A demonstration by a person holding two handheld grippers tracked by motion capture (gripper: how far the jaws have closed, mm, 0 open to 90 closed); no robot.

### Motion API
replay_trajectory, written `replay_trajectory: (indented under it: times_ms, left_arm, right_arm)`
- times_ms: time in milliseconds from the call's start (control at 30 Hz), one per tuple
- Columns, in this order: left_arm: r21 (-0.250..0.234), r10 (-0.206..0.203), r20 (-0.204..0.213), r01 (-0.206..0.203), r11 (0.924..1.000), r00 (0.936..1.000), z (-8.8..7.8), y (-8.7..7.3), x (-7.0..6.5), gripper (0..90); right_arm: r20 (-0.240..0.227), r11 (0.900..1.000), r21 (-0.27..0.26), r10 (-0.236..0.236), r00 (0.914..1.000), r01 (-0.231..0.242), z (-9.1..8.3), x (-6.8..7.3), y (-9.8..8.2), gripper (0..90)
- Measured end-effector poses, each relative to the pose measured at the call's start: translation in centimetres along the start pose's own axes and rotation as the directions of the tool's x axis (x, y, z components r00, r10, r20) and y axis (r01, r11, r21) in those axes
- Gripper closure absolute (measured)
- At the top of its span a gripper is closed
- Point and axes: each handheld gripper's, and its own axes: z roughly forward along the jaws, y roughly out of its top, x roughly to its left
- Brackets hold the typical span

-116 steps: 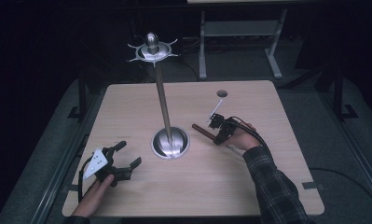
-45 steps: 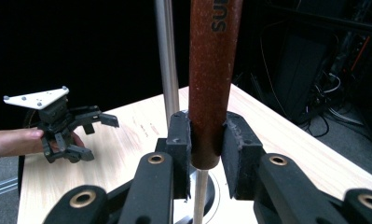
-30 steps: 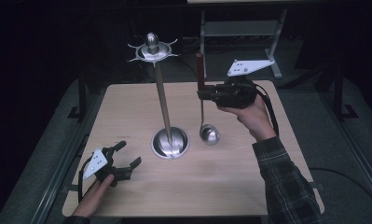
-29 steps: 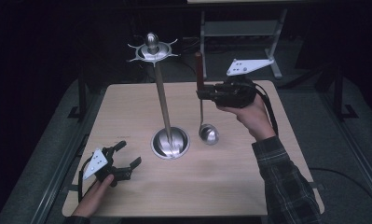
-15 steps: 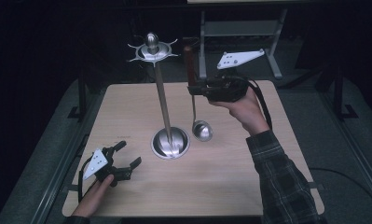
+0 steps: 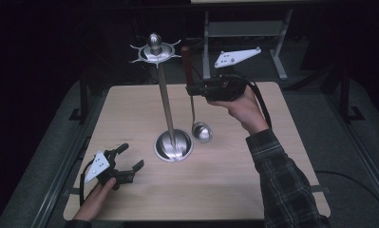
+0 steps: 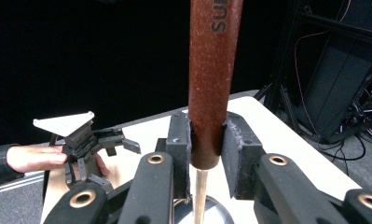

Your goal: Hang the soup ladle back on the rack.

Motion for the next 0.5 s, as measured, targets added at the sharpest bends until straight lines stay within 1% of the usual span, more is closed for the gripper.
replay_trajectory:
  times_ms: [233, 300, 367, 400, 500]
  left_arm:
    - [0.003, 0.003, 0.002, -0.003, 1.0, 1.0, 0.0, 0.0, 0.0, 9.7]
    - [-0.004, 0.001, 0.003, -0.001, 1.0, 1.0, 0.0, 0.0, 0.0, 9.7]
    - [-0.005, 0.002, 0.004, -0.002, 1.0, 1.0, 0.0, 0.0, 0.0, 9.7]
    - [0.001, 0.0, 0.006, 0.0, 1.0, 1.0, 0.0, 0.0, 0.0, 9.7]
    - [-0.002, -0.004, 0.005, 0.004, 1.0, 1.0, 0.0, 0.0, 0.0, 9.7]
  right_arm:
    - [-0.006, 1.0, 0.014, -0.015, 0.9999, 0.015, 1.0, 0.0, 0.5, 73.7]
    - [-0.01, 1.0, 0.015, -0.021, 0.9997, 0.022, 1.4, 0.0, 0.6, 73.7]
    - [-0.01, 1.0, 0.022, -0.018, 0.9998, 0.018, 1.7, 0.1, 0.6, 73.6]
    - [-0.013, 1.0, 0.022, -0.017, 0.9998, 0.018, 1.8, 0.0, 0.6, 73.7]
    - [-0.013, 1.0, 0.019, -0.018, 0.9997, 0.019, 2.1, 0.0, 0.5, 73.6]
